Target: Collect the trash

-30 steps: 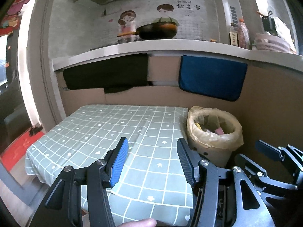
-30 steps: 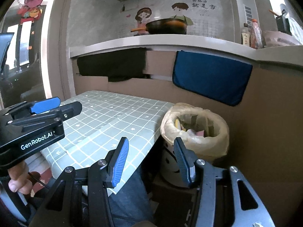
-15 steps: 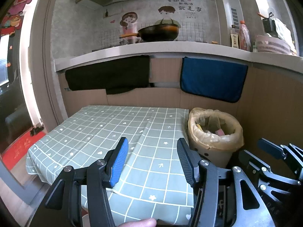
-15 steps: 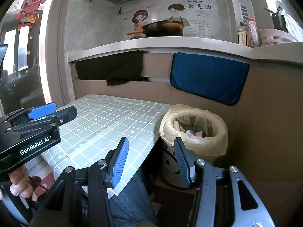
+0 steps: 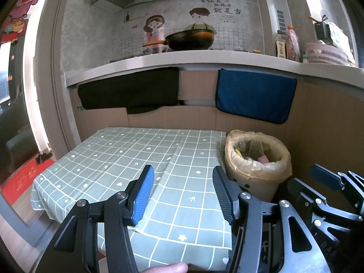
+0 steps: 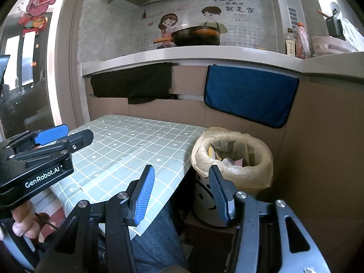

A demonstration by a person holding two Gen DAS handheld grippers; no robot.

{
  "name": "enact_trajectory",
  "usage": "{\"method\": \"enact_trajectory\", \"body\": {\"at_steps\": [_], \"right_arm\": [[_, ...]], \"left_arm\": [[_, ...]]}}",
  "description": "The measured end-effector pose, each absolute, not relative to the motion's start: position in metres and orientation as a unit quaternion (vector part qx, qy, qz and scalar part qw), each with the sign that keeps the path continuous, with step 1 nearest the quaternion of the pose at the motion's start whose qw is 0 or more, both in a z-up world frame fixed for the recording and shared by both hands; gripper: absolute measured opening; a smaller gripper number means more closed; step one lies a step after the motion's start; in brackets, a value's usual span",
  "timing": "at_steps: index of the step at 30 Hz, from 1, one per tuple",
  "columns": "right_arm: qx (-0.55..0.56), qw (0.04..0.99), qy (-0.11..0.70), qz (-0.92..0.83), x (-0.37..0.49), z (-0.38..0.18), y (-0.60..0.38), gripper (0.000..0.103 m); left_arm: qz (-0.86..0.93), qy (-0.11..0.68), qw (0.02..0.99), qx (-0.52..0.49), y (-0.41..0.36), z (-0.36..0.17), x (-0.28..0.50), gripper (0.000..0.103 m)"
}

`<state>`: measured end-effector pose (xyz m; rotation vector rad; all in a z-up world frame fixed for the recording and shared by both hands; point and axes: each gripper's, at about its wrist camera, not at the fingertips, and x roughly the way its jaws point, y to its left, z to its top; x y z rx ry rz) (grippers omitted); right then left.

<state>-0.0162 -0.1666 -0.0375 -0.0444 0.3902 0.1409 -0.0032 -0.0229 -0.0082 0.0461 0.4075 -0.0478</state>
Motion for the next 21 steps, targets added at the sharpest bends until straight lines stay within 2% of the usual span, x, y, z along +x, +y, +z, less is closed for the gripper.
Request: {"method": "enact_trajectory", "body": {"at_steps": [21], "right_arm": [[-0.011,0.981,0.187,0.058,-0.0209,-0.0345,-0.1699,0.047]], "left_arm": [[-0.030,0.204,0.978,0.025,-0.0299,-0.0094,-0.0038,0.054]]}}
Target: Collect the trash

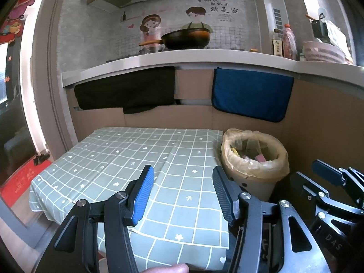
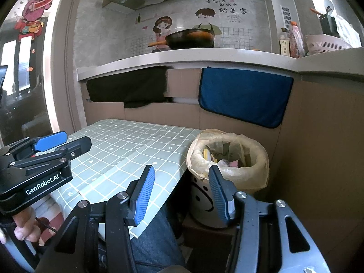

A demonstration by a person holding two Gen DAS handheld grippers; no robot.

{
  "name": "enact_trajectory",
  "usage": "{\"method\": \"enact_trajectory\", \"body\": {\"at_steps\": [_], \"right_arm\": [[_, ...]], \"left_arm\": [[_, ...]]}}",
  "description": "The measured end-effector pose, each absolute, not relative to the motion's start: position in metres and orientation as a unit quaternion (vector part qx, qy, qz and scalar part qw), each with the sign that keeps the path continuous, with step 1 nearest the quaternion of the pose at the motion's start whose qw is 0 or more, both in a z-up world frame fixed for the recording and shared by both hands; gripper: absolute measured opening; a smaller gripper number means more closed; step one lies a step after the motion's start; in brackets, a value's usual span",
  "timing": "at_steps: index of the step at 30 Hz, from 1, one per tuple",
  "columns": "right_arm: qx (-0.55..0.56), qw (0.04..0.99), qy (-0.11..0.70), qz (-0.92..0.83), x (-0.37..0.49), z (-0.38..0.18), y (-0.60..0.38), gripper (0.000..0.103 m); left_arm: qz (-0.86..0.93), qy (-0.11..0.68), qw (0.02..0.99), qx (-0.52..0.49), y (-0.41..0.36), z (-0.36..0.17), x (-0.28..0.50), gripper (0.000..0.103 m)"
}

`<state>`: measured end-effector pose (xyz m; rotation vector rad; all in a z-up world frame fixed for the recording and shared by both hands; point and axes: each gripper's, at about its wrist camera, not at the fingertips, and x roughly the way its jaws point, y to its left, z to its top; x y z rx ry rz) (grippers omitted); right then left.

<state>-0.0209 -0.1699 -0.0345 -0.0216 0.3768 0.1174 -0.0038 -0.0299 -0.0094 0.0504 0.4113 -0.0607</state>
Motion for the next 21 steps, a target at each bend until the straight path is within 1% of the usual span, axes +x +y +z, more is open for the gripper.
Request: {"method": "enact_trajectory", "body": {"at_steps": [21], "right_arm": [[0.000,0.980,0.192,0.049,-0.0189,-0.0351,-0.1769,0.047]], "left_arm": [[-0.045,0.210,0.976,0.022,-0.0242,-0.0081,0.0021,0.054]]}}
